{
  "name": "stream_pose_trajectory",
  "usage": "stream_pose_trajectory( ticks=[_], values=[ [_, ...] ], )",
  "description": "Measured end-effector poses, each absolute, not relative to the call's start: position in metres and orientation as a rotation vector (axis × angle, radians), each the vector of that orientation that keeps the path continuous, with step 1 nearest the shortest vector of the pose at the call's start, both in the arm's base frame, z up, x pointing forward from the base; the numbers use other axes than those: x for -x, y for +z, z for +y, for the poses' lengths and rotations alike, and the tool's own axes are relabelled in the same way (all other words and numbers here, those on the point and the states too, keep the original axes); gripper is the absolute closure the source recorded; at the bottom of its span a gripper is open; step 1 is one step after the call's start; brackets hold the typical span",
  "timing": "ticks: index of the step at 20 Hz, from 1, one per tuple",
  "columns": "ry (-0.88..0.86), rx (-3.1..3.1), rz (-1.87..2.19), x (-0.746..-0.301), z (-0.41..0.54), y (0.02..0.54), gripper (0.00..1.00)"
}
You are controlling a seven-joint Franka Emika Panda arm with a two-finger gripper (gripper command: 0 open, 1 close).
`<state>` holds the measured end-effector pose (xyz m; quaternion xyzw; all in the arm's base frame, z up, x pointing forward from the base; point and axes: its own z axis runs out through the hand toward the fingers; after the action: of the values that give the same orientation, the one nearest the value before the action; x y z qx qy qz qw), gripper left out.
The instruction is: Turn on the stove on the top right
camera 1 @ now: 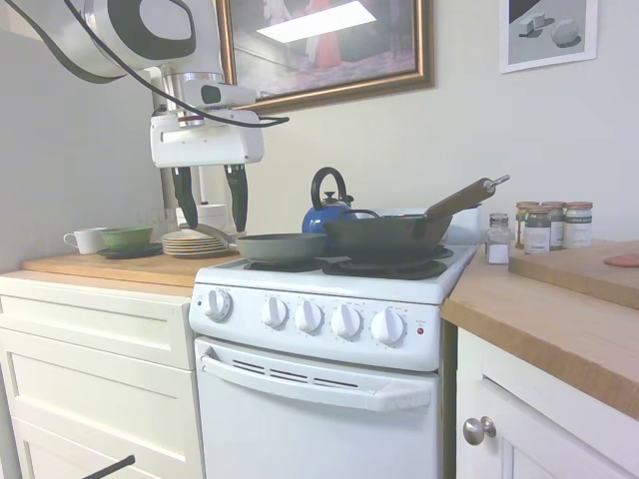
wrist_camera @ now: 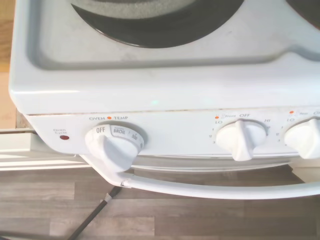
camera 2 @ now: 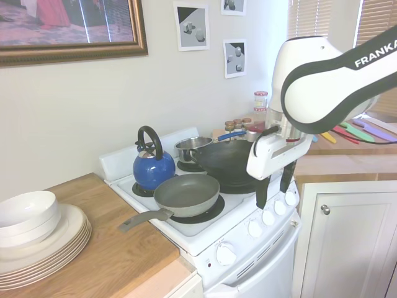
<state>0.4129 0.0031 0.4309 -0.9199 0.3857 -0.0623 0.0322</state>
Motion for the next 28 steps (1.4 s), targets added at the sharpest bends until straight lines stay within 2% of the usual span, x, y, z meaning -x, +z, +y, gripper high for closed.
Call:
stream_pose_trajectory(
  ticks=[12,24,25,28],
  values=[
    [-0.140,2.820,1.277,-0.417,-0.025,0.416,0.00],
    [-0.036,2.817,1.361,-0.453,-0.088,0.372,0.00],
    [-0.034,2.817,1.363,-0.455,-0.089,0.371,1.00],
    [-0.035,2.814,1.365,-0.459,-0.095,0.371,1.00]
  ],
)
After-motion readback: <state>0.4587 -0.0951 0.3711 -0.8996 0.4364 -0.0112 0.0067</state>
